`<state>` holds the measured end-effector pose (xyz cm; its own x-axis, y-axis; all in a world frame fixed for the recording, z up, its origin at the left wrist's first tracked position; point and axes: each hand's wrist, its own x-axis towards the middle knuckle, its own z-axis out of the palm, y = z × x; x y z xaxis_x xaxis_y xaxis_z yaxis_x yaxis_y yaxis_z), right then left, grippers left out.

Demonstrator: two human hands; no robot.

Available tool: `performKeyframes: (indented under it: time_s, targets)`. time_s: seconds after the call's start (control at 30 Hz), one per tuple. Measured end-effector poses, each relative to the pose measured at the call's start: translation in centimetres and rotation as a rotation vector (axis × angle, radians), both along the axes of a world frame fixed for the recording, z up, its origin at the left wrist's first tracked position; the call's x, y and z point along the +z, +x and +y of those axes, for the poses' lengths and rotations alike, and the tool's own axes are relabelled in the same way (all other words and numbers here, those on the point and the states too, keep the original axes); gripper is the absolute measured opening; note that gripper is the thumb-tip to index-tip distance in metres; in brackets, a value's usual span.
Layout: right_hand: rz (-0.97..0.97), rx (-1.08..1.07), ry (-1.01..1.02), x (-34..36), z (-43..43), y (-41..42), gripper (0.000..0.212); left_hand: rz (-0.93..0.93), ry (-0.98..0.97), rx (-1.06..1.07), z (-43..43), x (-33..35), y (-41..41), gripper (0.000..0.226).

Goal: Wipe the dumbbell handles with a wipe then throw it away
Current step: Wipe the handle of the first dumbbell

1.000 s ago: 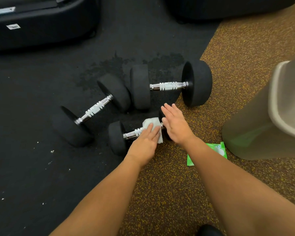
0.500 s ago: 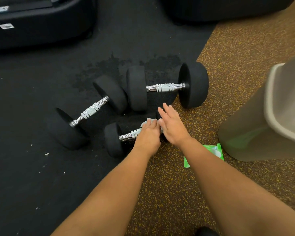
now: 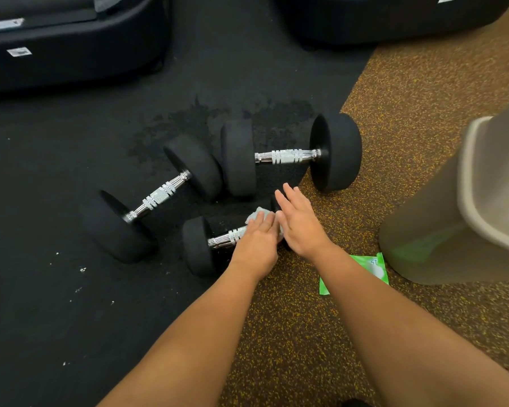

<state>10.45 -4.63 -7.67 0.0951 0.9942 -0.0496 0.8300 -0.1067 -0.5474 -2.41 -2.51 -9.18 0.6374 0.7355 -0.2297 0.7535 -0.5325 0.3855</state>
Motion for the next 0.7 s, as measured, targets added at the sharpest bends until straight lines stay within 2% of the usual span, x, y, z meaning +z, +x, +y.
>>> performKeyframes:
  time_s: [0.2,0.33,0.5,0.6,0.7]
  targets:
    - [0.005,-0.007,0.001,-0.1,0.0,0.0,0.049,0.045,0.103,-0.155,0.0,0.1,-1.8,0.057]
    - [-0.023,0.0,0.001,0.1,-0.1,-0.1,0.05,-0.05,0.159,-0.059,0.7,0.3,-2.9,0.039]
    - [-0.02,0.002,-0.009,0.1,0.0,-0.1,0.05,-0.02,-0.019,0.229,2.1,2.2,-0.7,0.021]
    - [-0.014,0.002,-0.025,0.1,0.0,0.0,0.05,0.047,-0.085,0.209,2.8,2.6,0.6,0.023]
    - [-0.031,0.013,-0.03,0.2,0.0,0.1,0.05,0.008,-0.118,0.179,2.4,2.4,1.3,0.023]
